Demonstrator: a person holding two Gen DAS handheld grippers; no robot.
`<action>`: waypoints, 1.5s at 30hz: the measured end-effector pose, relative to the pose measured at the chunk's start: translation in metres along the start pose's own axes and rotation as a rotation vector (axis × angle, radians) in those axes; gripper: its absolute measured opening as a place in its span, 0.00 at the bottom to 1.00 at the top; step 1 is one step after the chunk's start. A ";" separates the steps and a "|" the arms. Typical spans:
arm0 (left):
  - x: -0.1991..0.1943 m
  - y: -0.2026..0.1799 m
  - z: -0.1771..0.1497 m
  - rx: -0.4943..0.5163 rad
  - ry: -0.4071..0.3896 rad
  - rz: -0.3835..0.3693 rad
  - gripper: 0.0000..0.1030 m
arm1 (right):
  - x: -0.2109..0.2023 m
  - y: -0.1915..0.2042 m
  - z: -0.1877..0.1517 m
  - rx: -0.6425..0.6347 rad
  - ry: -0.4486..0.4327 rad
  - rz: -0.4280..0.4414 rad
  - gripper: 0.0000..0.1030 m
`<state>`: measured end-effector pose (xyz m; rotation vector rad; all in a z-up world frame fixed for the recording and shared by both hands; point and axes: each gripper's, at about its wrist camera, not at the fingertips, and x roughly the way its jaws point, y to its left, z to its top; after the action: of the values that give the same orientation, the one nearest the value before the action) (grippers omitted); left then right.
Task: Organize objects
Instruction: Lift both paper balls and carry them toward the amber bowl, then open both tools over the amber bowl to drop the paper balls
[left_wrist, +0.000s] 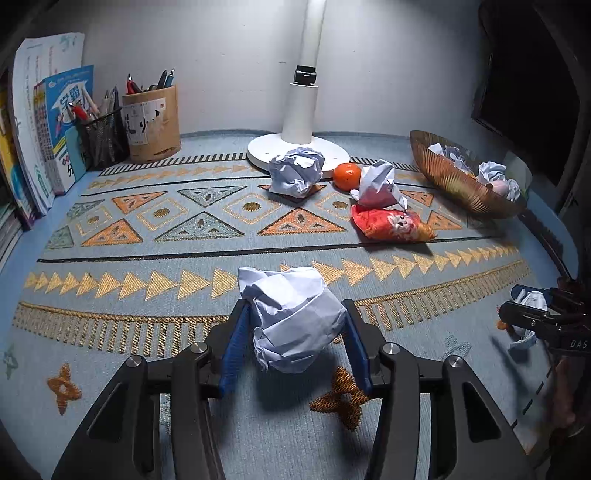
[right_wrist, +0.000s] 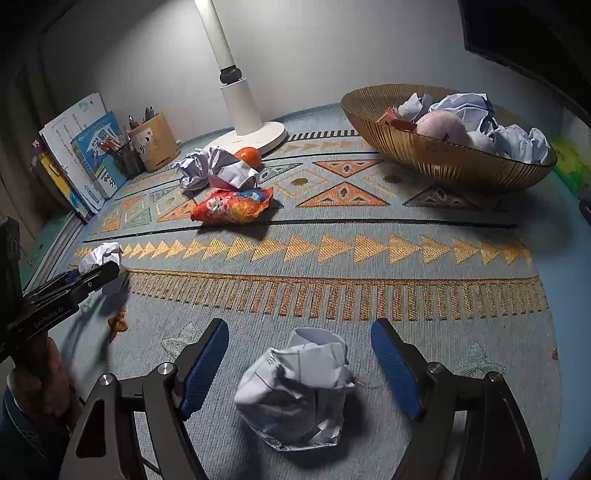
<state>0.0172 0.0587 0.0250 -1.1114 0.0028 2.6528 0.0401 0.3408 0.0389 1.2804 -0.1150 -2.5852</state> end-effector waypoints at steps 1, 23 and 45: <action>0.000 -0.001 0.000 0.008 0.001 0.007 0.45 | -0.001 0.001 -0.002 0.000 0.002 0.001 0.76; 0.000 -0.011 -0.003 0.052 0.000 0.040 0.46 | -0.024 -0.006 -0.032 0.087 -0.055 0.063 0.39; 0.058 -0.194 0.184 0.183 -0.108 -0.283 0.44 | -0.107 -0.122 0.140 0.243 -0.415 -0.264 0.40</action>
<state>-0.1037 0.2794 0.1336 -0.8420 0.0612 2.4008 -0.0313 0.4800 0.1844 0.8525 -0.3679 -3.1152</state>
